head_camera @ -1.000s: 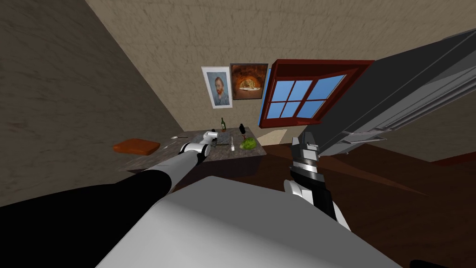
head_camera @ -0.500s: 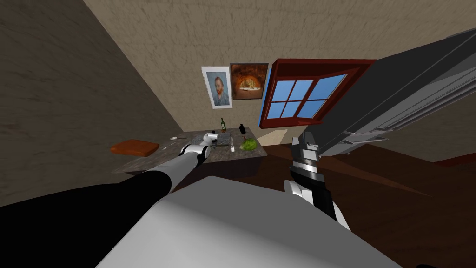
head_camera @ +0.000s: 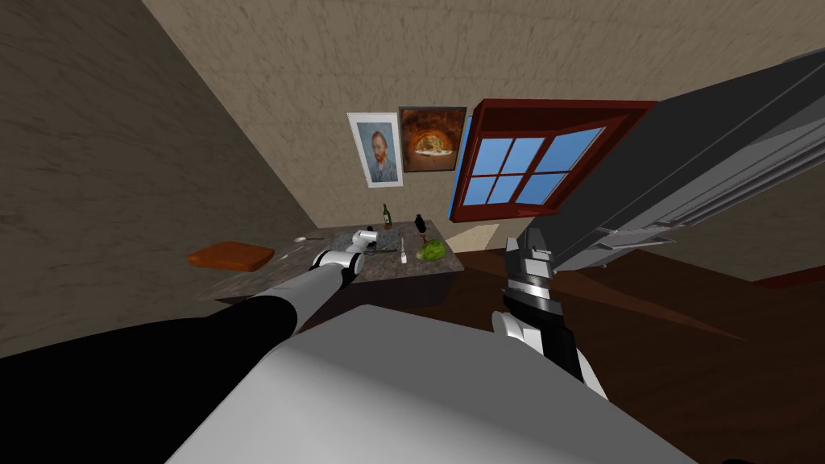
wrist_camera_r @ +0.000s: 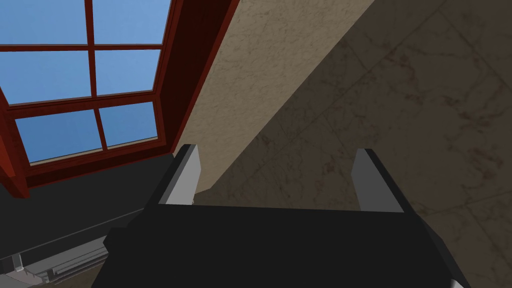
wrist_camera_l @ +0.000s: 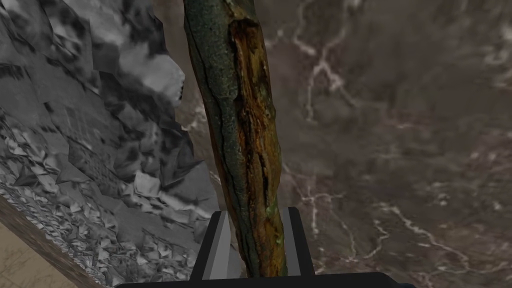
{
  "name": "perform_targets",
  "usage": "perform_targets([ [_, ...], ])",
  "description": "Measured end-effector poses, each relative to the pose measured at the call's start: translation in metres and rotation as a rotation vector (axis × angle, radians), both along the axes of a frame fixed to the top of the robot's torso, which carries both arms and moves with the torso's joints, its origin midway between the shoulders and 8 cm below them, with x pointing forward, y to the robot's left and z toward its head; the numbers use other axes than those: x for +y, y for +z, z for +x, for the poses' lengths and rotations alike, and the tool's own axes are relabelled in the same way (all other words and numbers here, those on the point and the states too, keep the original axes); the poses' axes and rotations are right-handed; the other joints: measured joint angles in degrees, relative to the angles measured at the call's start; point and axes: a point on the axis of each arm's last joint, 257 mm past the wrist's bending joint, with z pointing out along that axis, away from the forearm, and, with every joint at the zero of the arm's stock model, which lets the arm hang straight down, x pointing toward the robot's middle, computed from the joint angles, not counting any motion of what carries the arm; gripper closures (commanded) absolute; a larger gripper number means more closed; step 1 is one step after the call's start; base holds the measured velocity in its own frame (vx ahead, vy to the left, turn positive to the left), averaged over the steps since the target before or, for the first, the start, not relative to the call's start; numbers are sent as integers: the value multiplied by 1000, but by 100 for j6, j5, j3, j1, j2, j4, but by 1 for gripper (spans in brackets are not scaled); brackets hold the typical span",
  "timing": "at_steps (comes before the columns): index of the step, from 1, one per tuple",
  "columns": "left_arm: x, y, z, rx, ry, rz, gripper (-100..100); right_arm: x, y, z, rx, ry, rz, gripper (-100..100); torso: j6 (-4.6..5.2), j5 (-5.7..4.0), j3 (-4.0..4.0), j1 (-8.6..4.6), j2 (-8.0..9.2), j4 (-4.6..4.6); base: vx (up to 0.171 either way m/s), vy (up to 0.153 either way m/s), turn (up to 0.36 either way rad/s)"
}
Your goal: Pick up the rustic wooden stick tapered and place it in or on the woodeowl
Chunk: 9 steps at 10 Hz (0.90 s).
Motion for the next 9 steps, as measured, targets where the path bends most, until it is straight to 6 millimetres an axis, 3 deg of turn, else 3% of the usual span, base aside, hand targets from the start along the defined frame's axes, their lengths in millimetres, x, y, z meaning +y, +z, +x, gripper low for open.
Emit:
perform_targets([
  [1, 0, 0, 0, 0, 0, 0, 0, 0, 0, 0, 0, 0, 0, 0, 0, 0, 1, 0, 1, 0, 0, 0, 0],
  [2, 0, 0, 0, 0, 0, 0, 100, 0, 0, 0, 0, 0, 0, 0, -1, -1, 1, -1, 1, 1, 7, 5, -1],
  [4, -1, 6, 3, -3, -1, 1, 100, 0, 0, 0, 0, 0, 0, 0, 2, -1, 6, -6, 11, 3, -37, -18, -7],
  [5, -2, 8, 4, -1, 0, 1, 0, 0, 0, 0, 0, 0, 0, 0, -2, 0, 5, -4, 10, 1, 0, 0, 0],
  [6, -2, 7, 4, -1, 0, 0, 100, 0, 0, 0, 0, 0, 0, 0, -2, 1, 2, 1, 4, 0, -44, 12, -73],
  [9, -7, 29, 19, -36, -2, -8, 100, 0, 0, 0, 0, 0, 0, 0, 4, 0, 18, 13, 27, 10, -83, 53, -97],
])
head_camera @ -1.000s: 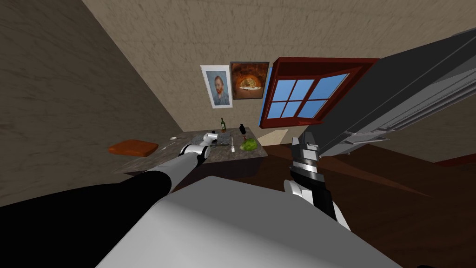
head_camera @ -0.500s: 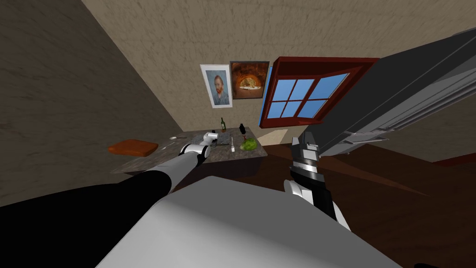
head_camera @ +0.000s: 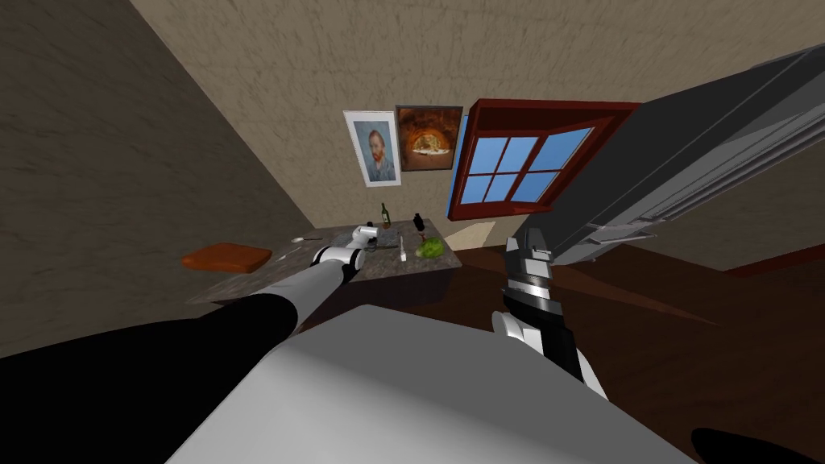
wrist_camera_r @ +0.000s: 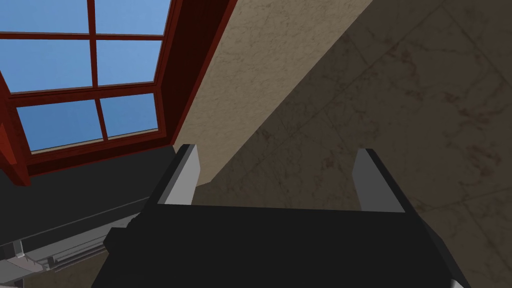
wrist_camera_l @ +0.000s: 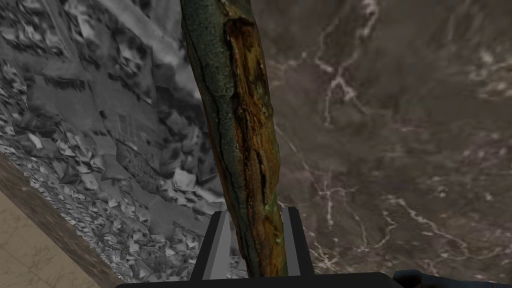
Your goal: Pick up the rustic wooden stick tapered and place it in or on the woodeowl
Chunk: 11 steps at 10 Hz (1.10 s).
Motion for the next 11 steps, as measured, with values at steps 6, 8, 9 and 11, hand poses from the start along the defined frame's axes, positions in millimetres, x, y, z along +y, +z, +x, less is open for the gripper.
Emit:
perform_targets([
  [6, -30, 58, 37, -67, -16, -49, 100, 0, 0, 0, 0, 0, 0, 0, -3, -2, 23, 5, 32, 13, -112, 53, -74],
  [8, -33, 61, 37, -68, -18, -53, 100, 0, 0, 0, 0, 0, 0, 0, -6, -3, 6, -8, 3, 6, -49, 26, 0],
  [9, -39, 71, 41, -82, -25, -59, 100, 0, 0, 0, 0, 0, 0, 0, -1, -3, 13, -2, 16, 10, -96, 58, -46],
  [11, -45, 85, 47, -91, -36, -71, 100, 0, 0, 0, 0, 0, 0, 0, -9, -2, 20, 2, 29, 12, -135, 77, 16],
])
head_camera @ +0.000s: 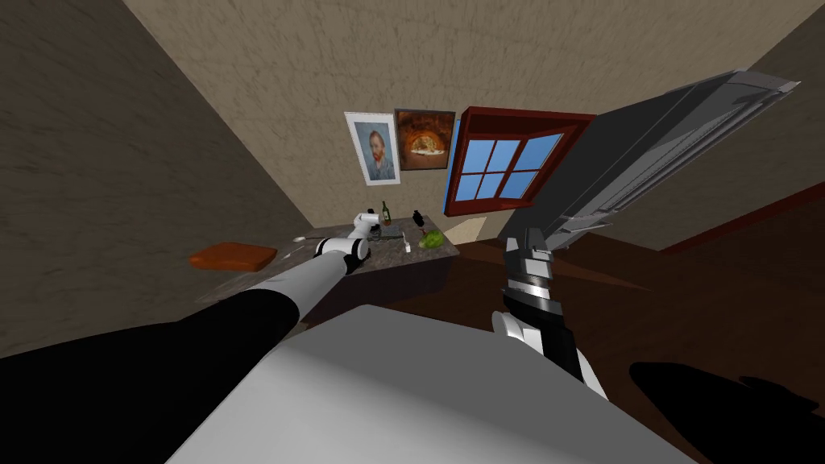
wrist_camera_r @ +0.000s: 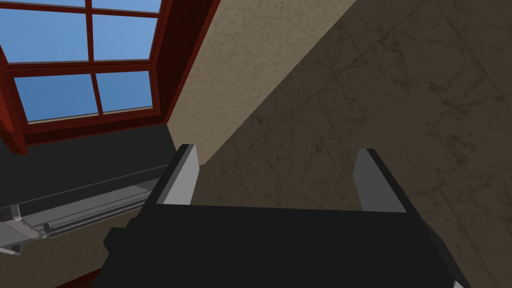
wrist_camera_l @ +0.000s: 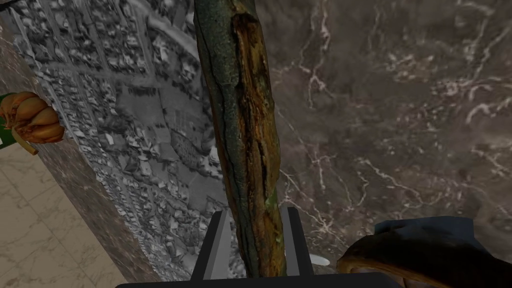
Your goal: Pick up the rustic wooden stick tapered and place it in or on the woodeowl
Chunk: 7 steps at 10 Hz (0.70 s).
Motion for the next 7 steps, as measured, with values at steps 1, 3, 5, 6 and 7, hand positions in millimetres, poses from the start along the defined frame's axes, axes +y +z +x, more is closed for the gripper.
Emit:
perform_targets([
  [1, -7, 11, 5, -9, -13, -8, 100, 0, 0, 0, 0, 0, 0, 0, -4, 2, 13, 20, 22, 6, -174, 131, 35],
  [3, -18, 28, 10, -14, -40, -27, 100, 0, 0, 0, 0, 0, 0, 0, -11, 6, 22, 30, 36, 9, -151, 100, 64],
  [5, -24, 40, 11, -13, -67, -43, 100, 0, 0, 0, 0, 0, 0, 0, -14, 7, 17, 31, 29, 5, -156, 135, 69],
  [6, -24, 44, 9, -11, -79, -50, 100, 0, 0, 0, 0, 0, 0, 0, -19, 12, 21, 54, 37, 6, -172, 174, 81],
  [7, -22, 46, 7, -6, -90, -58, 100, 0, 0, 0, 0, 0, 0, 0, -24, 15, 23, 64, 40, 7, -150, 181, 92],
])
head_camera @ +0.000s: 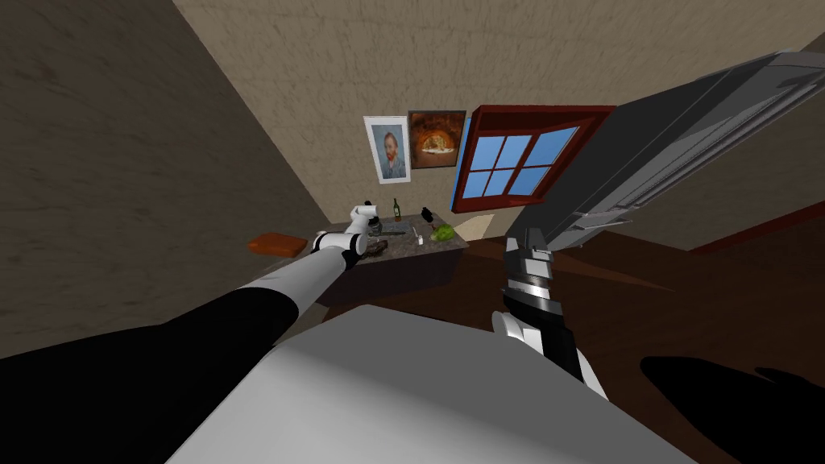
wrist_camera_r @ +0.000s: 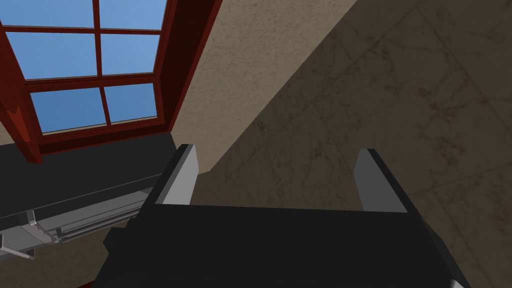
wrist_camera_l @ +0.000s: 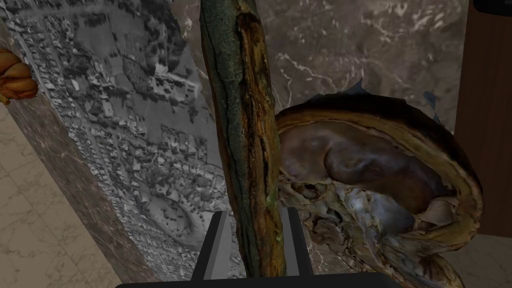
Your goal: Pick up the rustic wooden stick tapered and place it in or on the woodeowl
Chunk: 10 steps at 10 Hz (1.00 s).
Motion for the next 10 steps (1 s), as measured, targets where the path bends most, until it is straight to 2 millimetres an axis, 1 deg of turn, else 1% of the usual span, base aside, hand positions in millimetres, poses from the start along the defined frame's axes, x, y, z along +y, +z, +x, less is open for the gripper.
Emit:
perform_targets([
  [2, 9, 3, -6, 14, -17, -13, 100, 0, 0, 0, 0, 0, 0, 0, -1, 2, -7, 8, -12, -2, -112, 181, 59],
  [3, 13, 2, -8, 19, -24, -17, 100, 0, 0, 0, 0, 0, 0, 0, 2, 2, -13, 7, -24, -5, -41, 84, 16],
  [4, 15, 2, -9, 21, -25, -16, -100, 0, 0, 0, 0, 0, 0, 0, 13, -5, -26, -32, -47, -9, -10, 19, 5],
  [5, 15, 2, -9, 21, -24, -15, -100, 0, 0, 0, 0, 0, 0, 0, 17, -13, -36, -63, -63, -14, -5, 8, 1],
  [8, 15, 2, -9, 21, -24, -15, -100, 0, 0, 0, 0, 0, 0, 0, 18, -18, -44, -81, -76, -17, 0, 0, 0],
  [9, 15, 2, -9, 21, -24, -15, 0, 0, 0, 0, 0, 0, 0, 0, 18, -18, -45, -82, -77, -17, 0, 0, 0],
  [10, 15, 2, -9, 21, -24, -15, -100, 0, 0, 0, 0, 0, 0, 0, 18, -18, -45, -82, -77, -17, 8, -2, -15],
])
